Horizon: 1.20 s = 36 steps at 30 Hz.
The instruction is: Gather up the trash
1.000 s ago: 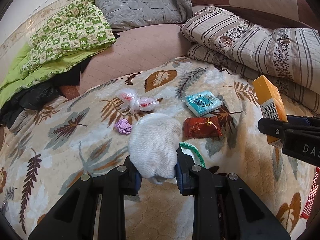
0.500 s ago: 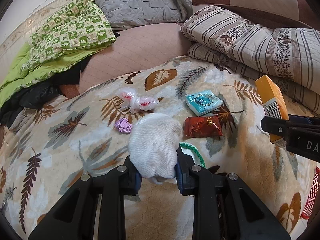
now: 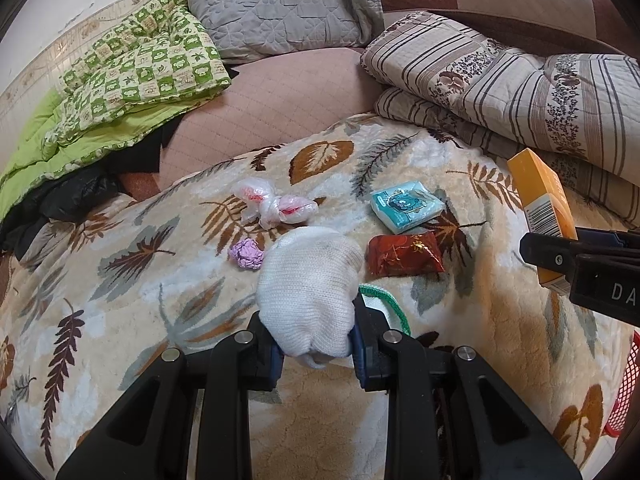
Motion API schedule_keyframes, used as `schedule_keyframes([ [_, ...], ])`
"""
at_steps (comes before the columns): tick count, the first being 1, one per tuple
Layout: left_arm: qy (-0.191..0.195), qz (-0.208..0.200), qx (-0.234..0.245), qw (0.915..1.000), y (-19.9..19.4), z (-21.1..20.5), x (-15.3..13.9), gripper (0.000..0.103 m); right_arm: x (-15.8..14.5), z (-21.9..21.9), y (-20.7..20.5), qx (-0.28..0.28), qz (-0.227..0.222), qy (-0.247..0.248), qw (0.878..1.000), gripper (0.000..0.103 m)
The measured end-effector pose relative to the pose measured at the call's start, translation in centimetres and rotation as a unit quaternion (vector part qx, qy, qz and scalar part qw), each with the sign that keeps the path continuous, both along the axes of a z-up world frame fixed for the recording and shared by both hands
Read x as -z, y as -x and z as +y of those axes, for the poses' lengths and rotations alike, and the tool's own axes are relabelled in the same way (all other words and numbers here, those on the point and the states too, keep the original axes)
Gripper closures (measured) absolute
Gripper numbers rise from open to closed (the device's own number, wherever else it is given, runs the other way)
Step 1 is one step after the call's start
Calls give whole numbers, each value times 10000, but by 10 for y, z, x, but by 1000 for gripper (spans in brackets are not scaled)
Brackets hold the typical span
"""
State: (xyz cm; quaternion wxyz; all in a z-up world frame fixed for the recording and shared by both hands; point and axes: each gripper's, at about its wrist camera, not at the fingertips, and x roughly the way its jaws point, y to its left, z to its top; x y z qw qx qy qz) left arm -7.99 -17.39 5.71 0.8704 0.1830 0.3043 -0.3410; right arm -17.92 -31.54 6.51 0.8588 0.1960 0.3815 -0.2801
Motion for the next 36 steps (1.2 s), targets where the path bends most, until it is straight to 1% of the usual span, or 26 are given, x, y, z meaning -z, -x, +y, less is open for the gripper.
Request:
schedule_keyframes([
  [12, 15, -10, 42, 10000, 2, -2, -3, 77, -1, 2, 0, -15, 10, 16, 10000, 43],
  [16, 172, 163, 115, 9997, 1, -3, -7, 77, -2, 0, 1, 3, -16, 11, 10000, 43],
  [19, 317, 260, 298, 9987, 5, -5, -10, 77, -7, -3, 5, -2, -112, -77, 9999, 43],
  [22, 437, 322, 658, 9964, 19, -6, -15, 77, -19, -9, 22, 55, -411, -281, 9987, 43],
  [25, 534, 419, 1027, 9924, 40, -11, -18, 77, -38, -15, 46, 276, -588, -202, 9977, 43],
  [27, 548, 493, 1443, 9868, 63, -17, -19, 77, -52, -21, 71, 423, -788, -218, 9958, 43],
  [28, 545, 584, 1734, 9816, 77, -21, -19, 77, -58, -23, 86, 486, -891, -239, 9945, 43],
  [31, 563, 691, 2350, 9679, 118, -27, -21, 77, -65, -29, 140, 716, -1081, -303, 9911, 43],
  [32, 534, 691, 2648, 9603, 137, -30, -21, 77, -63, -31, 161, 821, -1078, -322, 9903, 43],
  [33, 516, 700, 2811, 9557, 150, -33, -21, 77, -60, -31, 182, 915, -1050, -331, 9897, 43],
  [34, 491, 749, 3049, 9482, 167, -37, -20, 77, -53, -31, 210, 1059, -982, -314, 9890, 43],
  [36, 474, 971, 3363, 9355, 190, -46, -18, 77, -39, -31, 250, 1289, -801, -313, 9879, 43],
])
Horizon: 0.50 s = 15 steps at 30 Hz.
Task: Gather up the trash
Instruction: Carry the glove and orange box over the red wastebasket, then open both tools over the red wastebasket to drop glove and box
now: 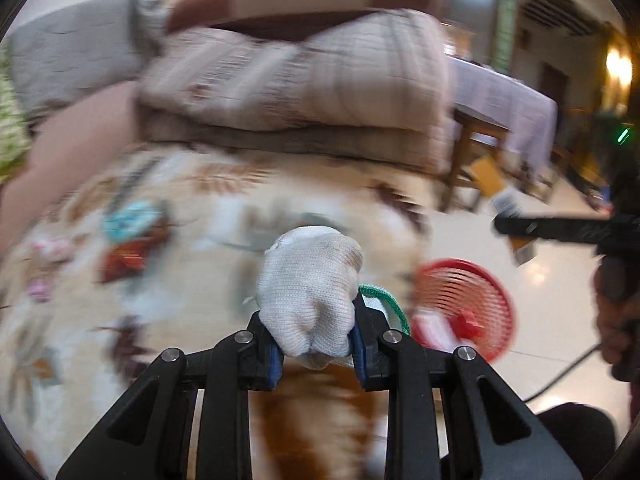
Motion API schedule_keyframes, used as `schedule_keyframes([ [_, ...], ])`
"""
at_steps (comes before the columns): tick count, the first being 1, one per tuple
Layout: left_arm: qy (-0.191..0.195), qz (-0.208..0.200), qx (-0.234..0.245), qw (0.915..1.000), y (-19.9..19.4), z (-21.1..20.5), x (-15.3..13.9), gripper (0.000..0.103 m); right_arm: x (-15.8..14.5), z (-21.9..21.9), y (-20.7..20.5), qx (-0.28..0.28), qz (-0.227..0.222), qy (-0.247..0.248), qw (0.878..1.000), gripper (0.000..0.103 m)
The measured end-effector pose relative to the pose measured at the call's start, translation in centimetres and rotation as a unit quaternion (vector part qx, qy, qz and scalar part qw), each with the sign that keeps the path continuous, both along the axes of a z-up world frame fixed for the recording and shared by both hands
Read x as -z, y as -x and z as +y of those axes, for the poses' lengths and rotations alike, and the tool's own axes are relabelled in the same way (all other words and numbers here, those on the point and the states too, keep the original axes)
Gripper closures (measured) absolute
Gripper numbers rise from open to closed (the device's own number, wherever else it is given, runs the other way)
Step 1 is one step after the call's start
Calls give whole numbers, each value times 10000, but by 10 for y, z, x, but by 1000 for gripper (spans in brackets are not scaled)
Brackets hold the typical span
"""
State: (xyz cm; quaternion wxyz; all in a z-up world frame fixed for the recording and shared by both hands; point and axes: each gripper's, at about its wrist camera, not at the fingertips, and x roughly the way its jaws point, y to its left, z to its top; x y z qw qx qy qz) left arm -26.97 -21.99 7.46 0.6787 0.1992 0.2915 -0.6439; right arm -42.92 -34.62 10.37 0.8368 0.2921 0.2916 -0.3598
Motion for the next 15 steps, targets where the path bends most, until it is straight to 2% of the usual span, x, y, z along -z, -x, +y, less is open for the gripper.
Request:
schedule_keyframes([
  [5, -247, 361, 825, 9956, 59, -39, 5, 77, 52, -12, 98, 622, 197, -663, 9957, 43],
  [7, -330, 458, 1061, 9928, 80, -55, 9, 76, 67, -16, 120, 828, 232, -831, 9928, 43],
  [10, -476, 378, 1258, 9902, 109, -79, 18, 76, 81, -24, 144, 1026, 184, -965, 9899, 43],
  [12, -590, 396, 1315, 9888, 120, -94, 23, 68, 83, -30, 152, 1131, 102, -980, 9887, 42],
  [14, -654, 418, 1434, 9866, 129, -107, 27, 64, 81, -37, 162, 1176, -33, -969, 9883, 42],
  [15, -665, 411, 1456, 9863, 131, -112, 28, 57, 80, -40, 167, 1203, -76, -949, 9882, 41],
])
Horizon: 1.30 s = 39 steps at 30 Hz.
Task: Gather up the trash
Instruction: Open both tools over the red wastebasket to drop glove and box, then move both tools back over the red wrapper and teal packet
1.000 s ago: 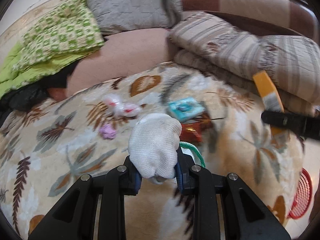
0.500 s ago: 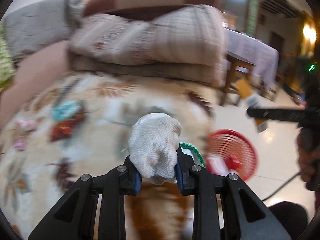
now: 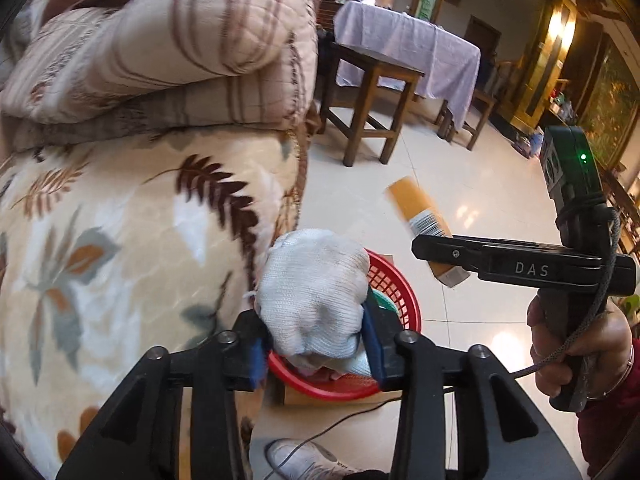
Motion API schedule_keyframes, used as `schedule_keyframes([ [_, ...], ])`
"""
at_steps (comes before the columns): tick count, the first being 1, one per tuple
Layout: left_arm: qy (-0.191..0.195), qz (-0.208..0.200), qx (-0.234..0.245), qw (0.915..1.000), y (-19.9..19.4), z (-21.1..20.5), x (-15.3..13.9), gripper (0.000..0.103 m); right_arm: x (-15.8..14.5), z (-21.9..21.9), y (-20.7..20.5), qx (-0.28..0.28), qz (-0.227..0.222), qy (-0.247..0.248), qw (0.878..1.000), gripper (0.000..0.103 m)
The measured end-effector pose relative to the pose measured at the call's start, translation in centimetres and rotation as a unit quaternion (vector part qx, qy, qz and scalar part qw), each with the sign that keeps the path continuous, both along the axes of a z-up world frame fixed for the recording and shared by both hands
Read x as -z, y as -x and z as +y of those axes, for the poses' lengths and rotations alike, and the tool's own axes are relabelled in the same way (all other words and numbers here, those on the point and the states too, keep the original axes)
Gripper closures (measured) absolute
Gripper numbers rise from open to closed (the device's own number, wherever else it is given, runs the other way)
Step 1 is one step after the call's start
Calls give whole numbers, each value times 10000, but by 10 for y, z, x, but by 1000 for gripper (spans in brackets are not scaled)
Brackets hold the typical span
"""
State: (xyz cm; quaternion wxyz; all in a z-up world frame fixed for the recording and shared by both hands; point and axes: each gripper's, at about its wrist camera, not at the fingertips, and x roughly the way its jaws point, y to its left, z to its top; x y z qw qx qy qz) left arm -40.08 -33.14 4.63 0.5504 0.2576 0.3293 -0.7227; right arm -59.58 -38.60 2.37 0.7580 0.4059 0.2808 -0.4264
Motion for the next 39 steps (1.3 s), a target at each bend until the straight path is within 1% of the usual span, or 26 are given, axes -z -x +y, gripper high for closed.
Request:
schedule_keyframes([
  [1, -9, -9, -10, 10000, 0, -3, 1, 49, 0, -3, 2, 18, -22, 18, 10000, 41],
  [2, -19, -21, -81, 10000, 0, -6, 2, 35, 0, -7, 4, 26, -41, 13, 10000, 41],
  [3, 17, 6, -173, 9998, -1, -7, 2, 34, 1, -10, 8, 47, -74, -2, 10000, 40],
  [4, 33, 31, -202, 9998, -3, -7, 1, 34, 3, -14, 11, 42, -199, -49, 9998, 35],
  [5, 19, 47, -227, 9997, -5, -5, 2, 34, 6, -17, 13, 10, -315, -97, 9995, 33],
  [8, 29, -5, -376, 9993, -14, 5, -1, 34, 9, -18, 21, 158, -362, -97, 9992, 33],
  [13, 245, -91, -803, 9964, -38, 33, -17, 34, 1, -13, 16, 46, -376, 14, 9993, 32],
  [15, 288, -140, -1048, 9940, -53, 51, -23, 34, -9, -7, 4, -35, -156, 195, 9997, 32],
  [17, 356, -171, -1295, 9908, -69, 70, -32, 34, -23, 4, -15, -162, 287, 542, 9980, 32],
  [18, 392, -201, -1435, 9887, -78, 79, -37, 34, -31, 12, -27, -263, 517, 755, 9955, 28],
  [19, 410, -238, -1588, 9862, -87, 87, -41, 33, -36, 16, -36, -345, 645, 893, 9933, 25],
  [20, 423, -271, -1830, 9818, -101, 98, -46, 32, -44, 23, -46, -458, 692, 1038, 9911, 24],
  [21, 436, -271, -2028, 9779, -113, 107, -51, 31, -50, 29, -55, -554, 645, 1124, 9900, 23],
  [23, 414, -261, -2428, 9688, -137, 123, -56, 26, -65, 42, -73, -861, 361, 1269, 9875, 23],
  [25, 317, -298, -2931, 9551, -169, 141, -59, 25, -77, 52, -93, -1219, 155, 1375, 9828, 23],
  [27, 225, -376, -3288, 9434, -198, 155, -60, 25, -88, 66, -124, -1668, 144, 1499, 9744, 23],
  [29, 144, -489, -3706, 9274, -231, 168, -56, 25, -93, 76, -149, -1968, 118, 1527, 9684, 23],
  [31, 121, -457, -4058, 9127, -263, 181, -50, 25, -94, 83, -180, -2308, -36, 1395, 9629, 23],
  [32, 112, -426, -4254, 9039, -280, 188, -44, 25, -94, 84, -196, -2461, -115, 1287, 9606, 23],
  [34, 64, -396, -4572, 8884, -307, 198, -31, 25, -91, 85, -226, -2676, -204, 1049, 9576, 23],
  [35, -9, -330, -4703, 8819, -321, 202, -21, 25, -88, 86, -247, -2841, -272, 851, 9546, 23],
  [36, -131, -241, -4797, 8770, -336, 205, -11, 25, -86, 87, -264, -2994, -336, 708, 9509, 23],
  [37, -216, -196, -4836, 8748, -343, 205, -6, 25, -82, 86, -287, -3129, -367, 584, 9473, 23],
  [38, -304, -133, -4899, 8711, -354, 206, -1, 25, -79, 86, -303, -3164, -337, 549, 9464, 23],
  [39, -312, -76, -4985, 8663, -360, 208, 2, 25, -76, 85, -319, -3216, -293, 523, 9450, 23],
])
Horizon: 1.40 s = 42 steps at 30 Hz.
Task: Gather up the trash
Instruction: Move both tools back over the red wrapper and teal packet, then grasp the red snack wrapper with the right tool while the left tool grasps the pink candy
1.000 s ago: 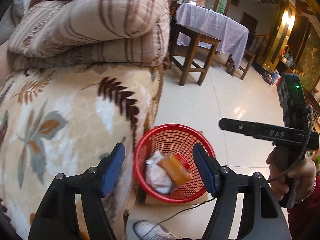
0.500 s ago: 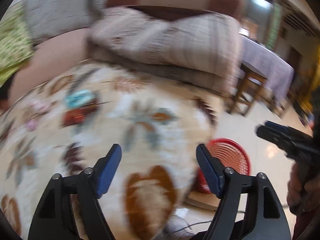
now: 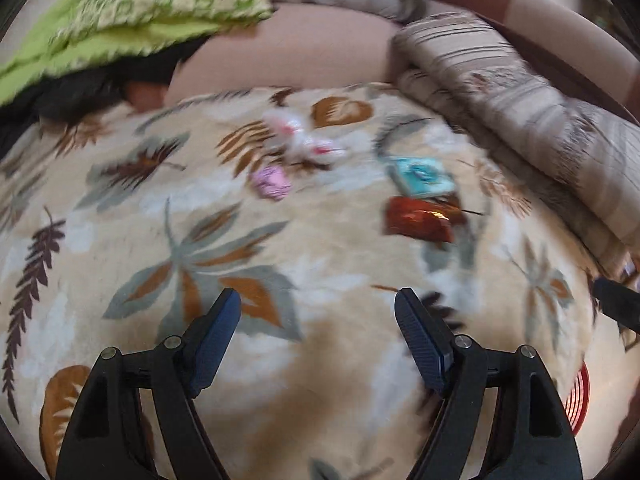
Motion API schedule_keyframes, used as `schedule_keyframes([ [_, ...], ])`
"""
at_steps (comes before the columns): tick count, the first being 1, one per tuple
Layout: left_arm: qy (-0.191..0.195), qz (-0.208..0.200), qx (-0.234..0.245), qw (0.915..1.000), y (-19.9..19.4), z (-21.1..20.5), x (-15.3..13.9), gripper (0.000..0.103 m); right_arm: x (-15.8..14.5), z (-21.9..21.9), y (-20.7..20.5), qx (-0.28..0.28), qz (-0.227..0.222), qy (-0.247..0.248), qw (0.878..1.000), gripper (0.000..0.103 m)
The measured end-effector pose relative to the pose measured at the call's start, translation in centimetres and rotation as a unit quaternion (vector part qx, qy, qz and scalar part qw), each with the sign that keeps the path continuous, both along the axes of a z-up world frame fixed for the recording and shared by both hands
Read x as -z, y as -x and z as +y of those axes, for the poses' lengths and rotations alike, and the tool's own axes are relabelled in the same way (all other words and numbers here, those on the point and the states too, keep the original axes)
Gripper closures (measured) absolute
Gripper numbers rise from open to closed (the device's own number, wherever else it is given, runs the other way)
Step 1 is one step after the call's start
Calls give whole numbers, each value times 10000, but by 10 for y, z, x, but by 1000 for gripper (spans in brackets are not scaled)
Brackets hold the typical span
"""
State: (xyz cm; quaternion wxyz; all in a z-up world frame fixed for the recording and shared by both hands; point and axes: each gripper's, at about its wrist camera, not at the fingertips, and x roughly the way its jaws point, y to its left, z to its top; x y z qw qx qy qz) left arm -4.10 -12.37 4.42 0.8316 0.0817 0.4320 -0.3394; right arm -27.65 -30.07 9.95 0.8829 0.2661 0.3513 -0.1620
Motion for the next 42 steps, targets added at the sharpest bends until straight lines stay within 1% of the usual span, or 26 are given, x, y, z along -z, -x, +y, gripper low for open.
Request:
schedule_keyframes([
  [2, 120, 121, -236, 9996, -13, 7, 3, 25, 10, -1, -43, -216, 158, 61, 9996, 23],
  [4, 83, 199, -421, 9989, -23, 10, 8, 25, 20, -6, -78, -312, 347, 165, 9988, 23],
  [7, -104, 95, -545, 9984, -30, 11, 12, 25, 34, -17, -133, -421, 516, 159, 9977, 23],
  [11, -60, 323, -606, 9976, -45, 13, 20, 25, 52, -41, -191, -466, 635, -18, 9969, 23],
  [14, -100, 325, -703, 9969, -52, 15, 22, 25, 65, -54, -217, -399, 780, -69, 9961, 23],
  [17, -73, 218, -745, 9970, -60, 16, 18, 25, 81, -59, -228, -574, 885, -378, 9937, 23],
  [20, 52, 89, -726, 9973, -72, 17, 10, 25, 90, -47, -229, -860, 1014, -383, 9904, 23],
  [21, 97, 80, -742, 9972, -75, 17, 9, 25, 92, -42, -227, -963, 1035, -327, 9894, 31],
  [22, 173, 142, -745, 9970, -80, 17, 8, 25, 93, -35, -224, -1003, 1096, -157, 9888, 50],
  [23, 253, 211, -749, 9966, -84, 15, 8, 25, 96, -29, -223, -1043, 1228, 23, 9869, 54],
  [24, 302, 199, -727, 9967, -86, 12, 6, 25, 98, -25, -221, -1069, 1267, 103, 9861, 57],
  [25, 308, 146, -694, 9970, -87, 7, 4, 25, 97, -21, -218, -1039, 1231, 173, 9868, 68],
  [27, 287, 29, -631, 9976, -91, -8, 1, 25, 96, -13, -213, -972, 1256, 193, 9871, 69],
  [29, 298, 19, -656, 9974, -98, -17, 0, 25, 91, -6, -205, -865, 1256, 248, 9880, 70],
  [31, 254, 59, -698, 9972, -106, -26, 3, 28, 85, 2, -196, -787, 1283, 331, 9881, 70],
  [33, 127, 190, -643, 9977, -113, -38, 12, 47, 75, 7, -182, -665, 1217, 334, 9898, 70],
  [34, 86, 233, -628, 9977, -117, -43, 16, 49, 67, 9, -171, -586, 1090, 217, 9921, 70],
  [37, -56, 274, -637, 9976, -127, -55, 29, 50, 49, 14, -147, -367, 861, 72, 9956, 70],
  [38, -72, 344, -622, 9974, -130, -58, 34, 58, 45, 17, -142, -341, 781, 26, 9964, 70],
  [39, -34, 471, -542, 9974, -132, -61, 40, 68, 42, 19, -138, -314, 693, -42, 9971, 70],
  [40, -9, 474, -480, 9977, -130, -63, 43, 68, 39, 21, -131, -291, 580, -152, 9978, 70],
  [41, -87, 319, -436, 9985, -127, -65, 43, 70, 38, 24, -130, -282, 542, -196, 9979, 70],
  [42, -162, 192, -352, 9991, -122, -67, 42, 79, 37, 26, -128, -268, 513, -228, 9981, 70],
])
